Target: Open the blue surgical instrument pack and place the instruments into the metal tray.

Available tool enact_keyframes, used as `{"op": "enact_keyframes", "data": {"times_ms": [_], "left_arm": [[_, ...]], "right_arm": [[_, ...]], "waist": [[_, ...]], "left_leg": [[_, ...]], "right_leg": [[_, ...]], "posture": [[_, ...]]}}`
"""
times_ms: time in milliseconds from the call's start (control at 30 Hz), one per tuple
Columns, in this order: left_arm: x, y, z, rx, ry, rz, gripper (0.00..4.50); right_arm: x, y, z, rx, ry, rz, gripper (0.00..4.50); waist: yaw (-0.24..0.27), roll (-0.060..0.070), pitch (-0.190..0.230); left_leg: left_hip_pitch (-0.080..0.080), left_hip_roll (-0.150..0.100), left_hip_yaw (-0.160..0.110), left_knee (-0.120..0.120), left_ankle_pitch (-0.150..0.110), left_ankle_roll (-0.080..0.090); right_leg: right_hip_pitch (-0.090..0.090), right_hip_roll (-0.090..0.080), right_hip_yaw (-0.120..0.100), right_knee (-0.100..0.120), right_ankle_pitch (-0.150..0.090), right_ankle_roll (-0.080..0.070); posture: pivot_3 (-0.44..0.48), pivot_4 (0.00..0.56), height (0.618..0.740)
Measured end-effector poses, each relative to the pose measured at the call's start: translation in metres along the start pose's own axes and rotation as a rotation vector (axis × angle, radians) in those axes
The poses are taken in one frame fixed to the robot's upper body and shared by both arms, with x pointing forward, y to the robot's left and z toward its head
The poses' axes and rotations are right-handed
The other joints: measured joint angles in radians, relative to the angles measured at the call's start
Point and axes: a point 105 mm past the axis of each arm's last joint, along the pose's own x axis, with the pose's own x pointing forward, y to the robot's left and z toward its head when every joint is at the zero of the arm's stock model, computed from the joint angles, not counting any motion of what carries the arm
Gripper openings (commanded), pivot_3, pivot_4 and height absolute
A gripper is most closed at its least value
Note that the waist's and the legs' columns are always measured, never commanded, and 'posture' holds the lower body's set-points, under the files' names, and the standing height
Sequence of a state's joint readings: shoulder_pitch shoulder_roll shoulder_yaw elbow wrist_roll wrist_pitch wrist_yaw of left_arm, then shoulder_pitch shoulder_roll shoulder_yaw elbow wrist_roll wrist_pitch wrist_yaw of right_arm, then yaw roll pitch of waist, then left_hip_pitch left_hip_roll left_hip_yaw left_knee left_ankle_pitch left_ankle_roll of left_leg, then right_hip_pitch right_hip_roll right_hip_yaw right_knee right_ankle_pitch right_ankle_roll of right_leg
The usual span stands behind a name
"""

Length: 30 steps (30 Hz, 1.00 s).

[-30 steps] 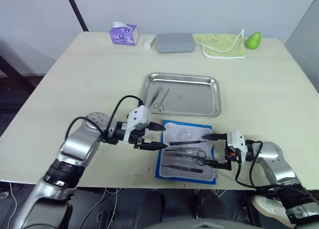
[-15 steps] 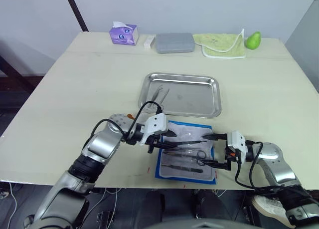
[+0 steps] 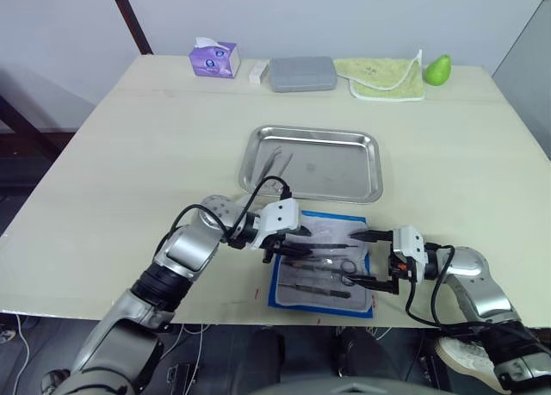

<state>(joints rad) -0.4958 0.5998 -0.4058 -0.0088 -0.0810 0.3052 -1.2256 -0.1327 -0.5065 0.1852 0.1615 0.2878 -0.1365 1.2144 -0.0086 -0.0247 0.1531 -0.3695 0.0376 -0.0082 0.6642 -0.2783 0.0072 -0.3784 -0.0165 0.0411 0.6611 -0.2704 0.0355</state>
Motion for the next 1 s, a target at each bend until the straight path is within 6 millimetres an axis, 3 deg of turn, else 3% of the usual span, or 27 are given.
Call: {"op": "enact_keyframes", "data": {"times_ms": [67,167,233,267,600,1000], "left_arm": [[0.0,0.001,-0.001,0.009,0.009,0.001,1.88],[0.001,0.003,-0.001,0.03,0.02,-0.007,1.13],[0.001,0.002,-0.002,0.04,0.03,-0.021,0.18],[0.002,0.002,-0.002,0.043,0.03,-0.023,0.05],[0.001,0.003,0.0,0.073,0.062,-0.038,0.05],[-0.008,0.01,0.018,0.054,0.225,-0.103,0.05]], "right_arm": [[0.0,0.0,0.0,0.001,0.0,-0.002,4.5],[0.0,0.0,0.0,0.002,0.0,-0.003,4.5],[0.0,0.0,0.0,0.002,0.0,-0.004,4.5],[0.0,0.0,0.0,0.003,0.0,-0.005,4.5],[0.001,0.0,0.0,0.0,0.005,-0.011,4.5],[0.009,-0.002,0.001,-0.013,0.029,0.013,4.5]], "waist": [[0.0,0.0,0.0],[0.0,0.0,0.0],[-0.001,0.0,0.0],[0.0,0.0,0.0],[-0.001,0.0,-0.001],[-0.013,-0.001,-0.002]], "left_leg": [[0.0,0.0,0.0,0.0,0.0,0.0],[0.0,0.0,0.0,0.0,0.0,0.0],[0.0,0.0,0.0,0.0,0.0,0.0],[0.0,0.0,0.0,0.0,0.0,0.0],[0.001,0.0,0.0,0.0,0.0,0.0],[0.002,0.001,0.001,0.0,0.0,0.0]], "right_leg": [[0.0,0.0,0.0,0.0,0.0,0.0],[0.0,0.0,0.0,0.0,0.0,0.0],[0.0,0.0,0.0,0.0,0.0,0.0],[0.0,0.0,0.0,0.0,0.0,0.0],[0.0,0.0,0.0,0.0,0.0,0.0],[0.0,0.003,0.002,0.001,0.0,-0.001]], "posture": [[0.0,0.15,0.74],[0.0,0.15,0.74],[0.0,0.15,0.74],[0.0,0.15,0.74],[0.0,0.15,0.74],[0.0,0.15,0.74]]}}
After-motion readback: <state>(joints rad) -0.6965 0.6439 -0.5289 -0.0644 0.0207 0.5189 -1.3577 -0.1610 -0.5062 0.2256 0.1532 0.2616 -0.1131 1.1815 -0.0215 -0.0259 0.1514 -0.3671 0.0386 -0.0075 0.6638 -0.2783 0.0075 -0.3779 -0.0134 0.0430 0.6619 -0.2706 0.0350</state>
